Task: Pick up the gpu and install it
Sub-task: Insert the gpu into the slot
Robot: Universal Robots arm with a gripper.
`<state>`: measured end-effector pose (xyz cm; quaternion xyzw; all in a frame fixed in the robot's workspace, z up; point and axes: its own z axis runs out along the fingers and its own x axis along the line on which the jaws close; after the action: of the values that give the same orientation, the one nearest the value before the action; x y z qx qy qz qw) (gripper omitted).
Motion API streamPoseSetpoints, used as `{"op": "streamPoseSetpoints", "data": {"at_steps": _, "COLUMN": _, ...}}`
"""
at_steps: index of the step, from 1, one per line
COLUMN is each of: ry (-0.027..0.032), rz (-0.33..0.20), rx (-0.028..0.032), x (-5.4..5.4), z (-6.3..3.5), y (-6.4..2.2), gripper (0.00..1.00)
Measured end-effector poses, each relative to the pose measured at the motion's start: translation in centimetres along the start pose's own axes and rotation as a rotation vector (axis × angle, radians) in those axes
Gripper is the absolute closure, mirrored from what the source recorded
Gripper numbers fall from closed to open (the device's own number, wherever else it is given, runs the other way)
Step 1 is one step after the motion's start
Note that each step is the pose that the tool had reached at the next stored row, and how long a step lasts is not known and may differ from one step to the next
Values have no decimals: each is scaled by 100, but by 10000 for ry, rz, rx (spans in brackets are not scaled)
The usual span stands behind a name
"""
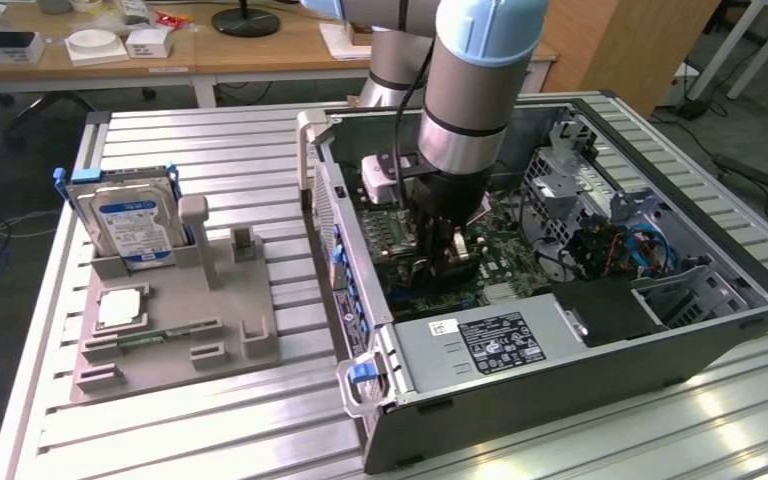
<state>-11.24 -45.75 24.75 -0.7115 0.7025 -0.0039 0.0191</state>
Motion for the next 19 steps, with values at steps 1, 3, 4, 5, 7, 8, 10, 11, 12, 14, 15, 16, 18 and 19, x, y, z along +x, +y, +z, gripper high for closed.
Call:
{"op": "streamPoseSetpoints", "data": {"at_steps": 1, "ry": 0, "rz": 1, "rx": 2, "x": -1, "z": -43, "y": -1, "gripper": 59}}
{"op": "streamPoseSetpoints", "data": {"at_steps": 3, "ry": 1, "rz": 1, "rx": 6, "x": -3, "z": -132, "y": -4, "gripper": 59}}
{"op": "streamPoseSetpoints", "data": {"at_steps": 4, "ry": 1, "rz": 1, "rx": 8, "x": -4, "z": -173, "y": -5, "gripper": 59}}
{"op": "streamPoseSetpoints", "data": {"at_steps": 5, "ry": 0, "rz": 1, "rx": 9, "x": -5, "z": -206, "y": -6, "gripper": 59}}
{"op": "streamPoseSetpoints", "data": {"at_steps": 7, "ry": -5, "rz": 1, "rx": 11, "x": -5, "z": -220, "y": -7, "gripper": 59}}
{"op": "streamPoseSetpoints", "data": {"at_steps": 8, "ry": -5, "rz": 1, "rx": 11, "x": -5, "z": -219, "y": -7, "gripper": 60}}
{"op": "streamPoseSetpoints", "data": {"at_steps": 10, "ry": -4, "rz": 1, "rx": 10, "x": -5, "z": -220, "y": -7, "gripper": 67}}
{"op": "streamPoseSetpoints", "data": {"at_steps": 11, "ry": -4, "rz": 1, "rx": 10, "x": -5, "z": -220, "y": -6, "gripper": 73}}
{"op": "streamPoseSetpoints", "data": {"at_steps": 12, "ry": -3, "rz": 1, "rx": 10, "x": -5, "z": -220, "y": -7, "gripper": 79}}
{"op": "streamPoseSetpoints", "data": {"at_steps": 14, "ry": -3, "rz": 1, "rx": 9, "x": -5, "z": -221, "y": -7, "gripper": 85}}
{"op": "streamPoseSetpoints", "data": {"at_steps": 15, "ry": -3, "rz": 1, "rx": 9, "x": -5, "z": -221, "y": -7, "gripper": 90}}
{"op": "streamPoseSetpoints", "data": {"at_steps": 16, "ry": -3, "rz": 1, "rx": 10, "x": -5, "z": -220, "y": -7, "gripper": 90}}
{"op": "streamPoseSetpoints", "data": {"at_steps": 18, "ry": -4, "rz": 1, "rx": 9, "x": -5, "z": -220, "y": -7, "gripper": 90}}
{"op": "streamPoseSetpoints", "data": {"at_steps": 19, "ry": -3, "rz": 1, "rx": 9, "x": -5, "z": -221, "y": -7, "gripper": 90}}
